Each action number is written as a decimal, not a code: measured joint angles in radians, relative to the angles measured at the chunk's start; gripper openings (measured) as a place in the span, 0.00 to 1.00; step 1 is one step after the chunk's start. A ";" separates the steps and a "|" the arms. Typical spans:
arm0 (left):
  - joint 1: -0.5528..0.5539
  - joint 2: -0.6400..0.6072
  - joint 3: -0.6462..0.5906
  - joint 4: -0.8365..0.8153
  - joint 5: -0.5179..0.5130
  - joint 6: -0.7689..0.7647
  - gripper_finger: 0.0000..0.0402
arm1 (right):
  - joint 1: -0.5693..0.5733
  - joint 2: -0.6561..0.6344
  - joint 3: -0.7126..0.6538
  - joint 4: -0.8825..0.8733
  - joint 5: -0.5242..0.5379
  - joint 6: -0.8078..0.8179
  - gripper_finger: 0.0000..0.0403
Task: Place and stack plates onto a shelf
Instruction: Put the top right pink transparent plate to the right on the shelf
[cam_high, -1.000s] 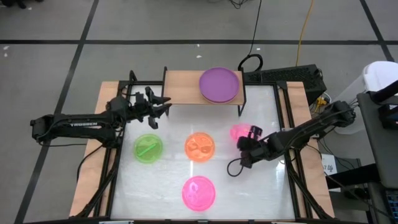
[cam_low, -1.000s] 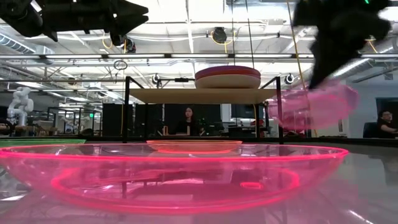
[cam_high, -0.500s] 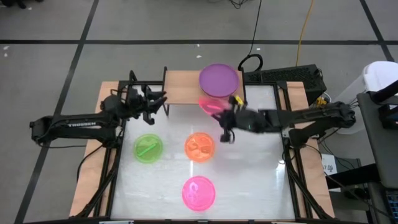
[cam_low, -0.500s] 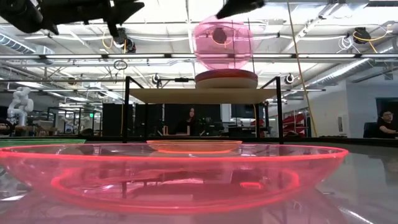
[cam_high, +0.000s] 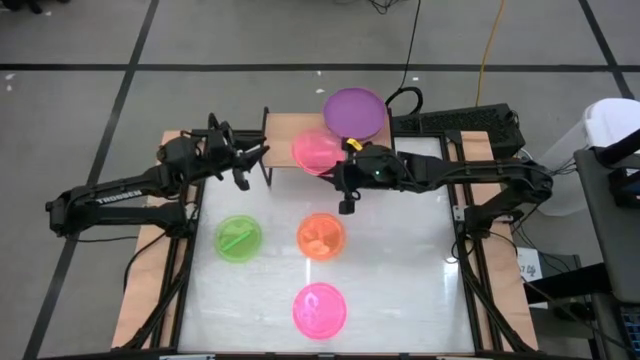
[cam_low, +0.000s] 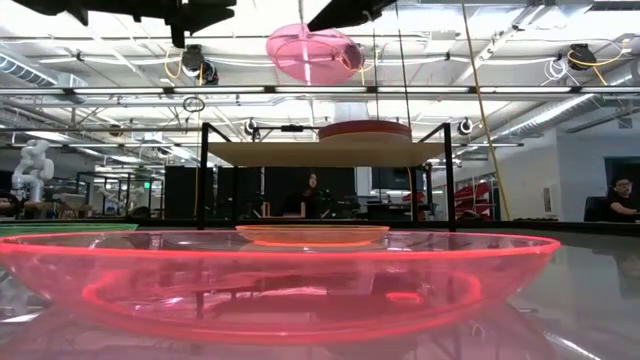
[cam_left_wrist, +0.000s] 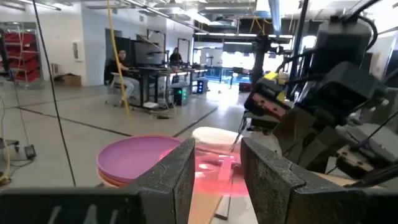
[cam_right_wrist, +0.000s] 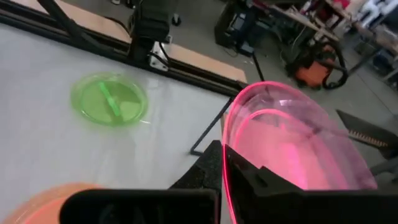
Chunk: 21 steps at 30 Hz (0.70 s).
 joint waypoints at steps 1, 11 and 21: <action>0.000 -0.001 0.000 0.000 0.000 0.007 0.33 | 0.000 0.001 0.005 0.000 0.001 -0.017 0.00; 0.001 -0.001 0.000 0.030 -0.115 0.117 0.33 | -0.134 0.115 0.022 0.152 -0.095 -0.126 0.00; 0.004 0.001 0.000 -0.034 -0.119 0.127 0.33 | -0.220 0.359 0.163 0.154 -0.155 -0.170 0.00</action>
